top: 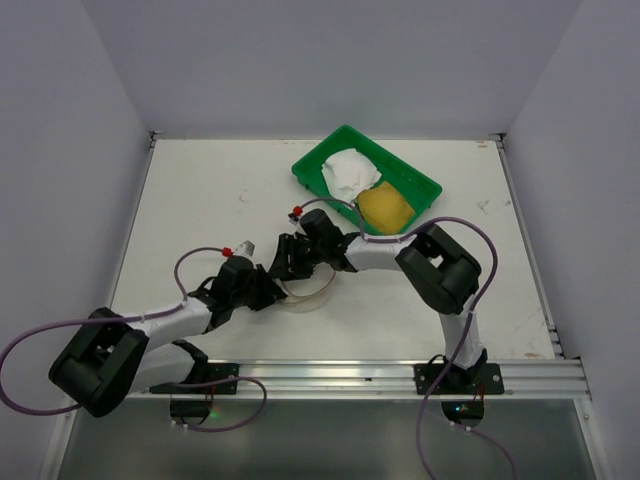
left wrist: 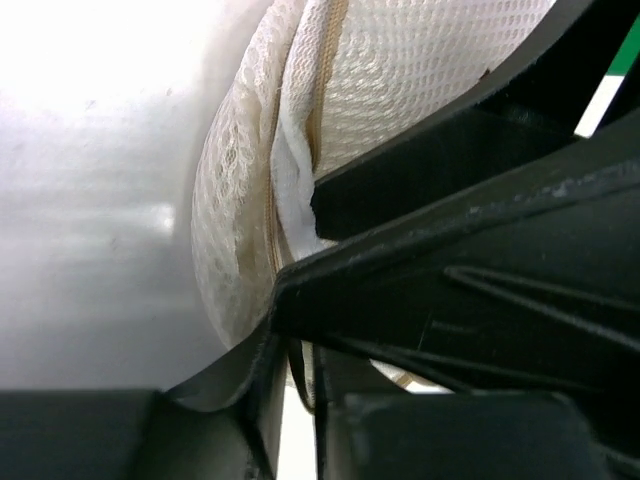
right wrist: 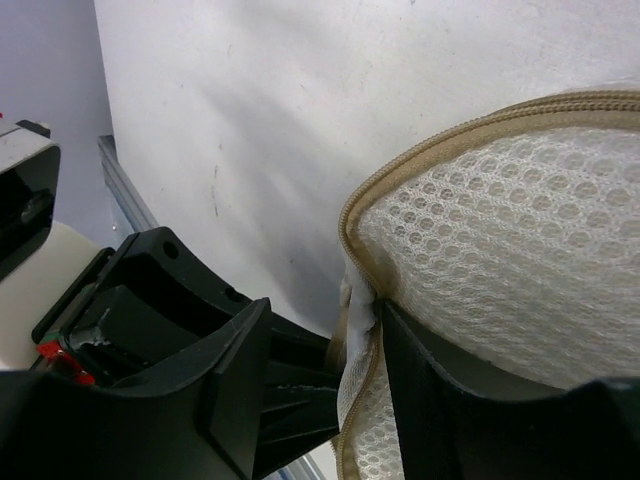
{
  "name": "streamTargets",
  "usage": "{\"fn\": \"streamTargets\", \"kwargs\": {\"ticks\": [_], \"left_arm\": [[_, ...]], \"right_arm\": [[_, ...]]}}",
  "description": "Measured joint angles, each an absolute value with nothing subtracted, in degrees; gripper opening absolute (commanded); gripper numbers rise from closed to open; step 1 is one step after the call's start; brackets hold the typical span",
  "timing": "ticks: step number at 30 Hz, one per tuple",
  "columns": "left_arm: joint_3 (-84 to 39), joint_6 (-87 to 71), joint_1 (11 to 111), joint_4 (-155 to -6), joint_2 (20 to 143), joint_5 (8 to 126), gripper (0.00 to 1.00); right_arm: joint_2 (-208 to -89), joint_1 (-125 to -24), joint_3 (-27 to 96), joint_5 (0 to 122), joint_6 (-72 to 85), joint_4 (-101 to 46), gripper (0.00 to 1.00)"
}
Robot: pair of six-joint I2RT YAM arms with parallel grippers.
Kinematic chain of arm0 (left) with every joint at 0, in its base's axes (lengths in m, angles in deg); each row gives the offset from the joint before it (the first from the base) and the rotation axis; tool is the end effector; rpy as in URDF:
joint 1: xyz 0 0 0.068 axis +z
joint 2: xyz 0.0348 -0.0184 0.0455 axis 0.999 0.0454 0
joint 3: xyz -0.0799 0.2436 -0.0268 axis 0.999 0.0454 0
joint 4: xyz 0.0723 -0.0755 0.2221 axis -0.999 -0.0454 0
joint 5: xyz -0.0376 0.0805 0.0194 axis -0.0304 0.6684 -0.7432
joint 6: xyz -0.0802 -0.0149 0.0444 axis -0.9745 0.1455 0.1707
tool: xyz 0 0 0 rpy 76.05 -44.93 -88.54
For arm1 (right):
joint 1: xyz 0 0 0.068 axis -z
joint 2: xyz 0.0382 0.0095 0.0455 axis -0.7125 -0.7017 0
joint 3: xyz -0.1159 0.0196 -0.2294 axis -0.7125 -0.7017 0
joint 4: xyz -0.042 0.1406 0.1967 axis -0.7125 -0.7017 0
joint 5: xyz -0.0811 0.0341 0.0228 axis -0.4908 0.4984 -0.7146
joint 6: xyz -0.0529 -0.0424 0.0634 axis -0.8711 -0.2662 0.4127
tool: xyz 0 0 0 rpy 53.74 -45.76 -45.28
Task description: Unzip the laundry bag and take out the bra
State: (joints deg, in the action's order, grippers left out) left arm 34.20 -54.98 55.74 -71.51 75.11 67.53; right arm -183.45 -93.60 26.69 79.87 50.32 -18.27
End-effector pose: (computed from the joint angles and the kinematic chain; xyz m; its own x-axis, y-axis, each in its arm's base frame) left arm 0.1893 -0.1297 0.0910 -0.8181 -0.4846 -0.3098 -0.1729 0.7209 -0.6711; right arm 0.2668 0.3529 0.1126 -0.9605 -0.0333 -0.2764 -0.2428 0.5858 0.7732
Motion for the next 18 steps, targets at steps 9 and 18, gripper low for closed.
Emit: {"fn": "streamTargets", "kwargs": {"ticks": [9,18], "left_arm": [[34.02,-54.26,55.69,-85.82,62.17,70.75,0.37],[32.54,-53.27,55.71,-96.03,54.67,74.62,0.26]], "right_arm": [[-184.35,-93.36,25.82,81.9,51.98,-15.74,0.5],[-184.33,-93.36,25.69,81.92,51.72,-15.74,0.46]]}}
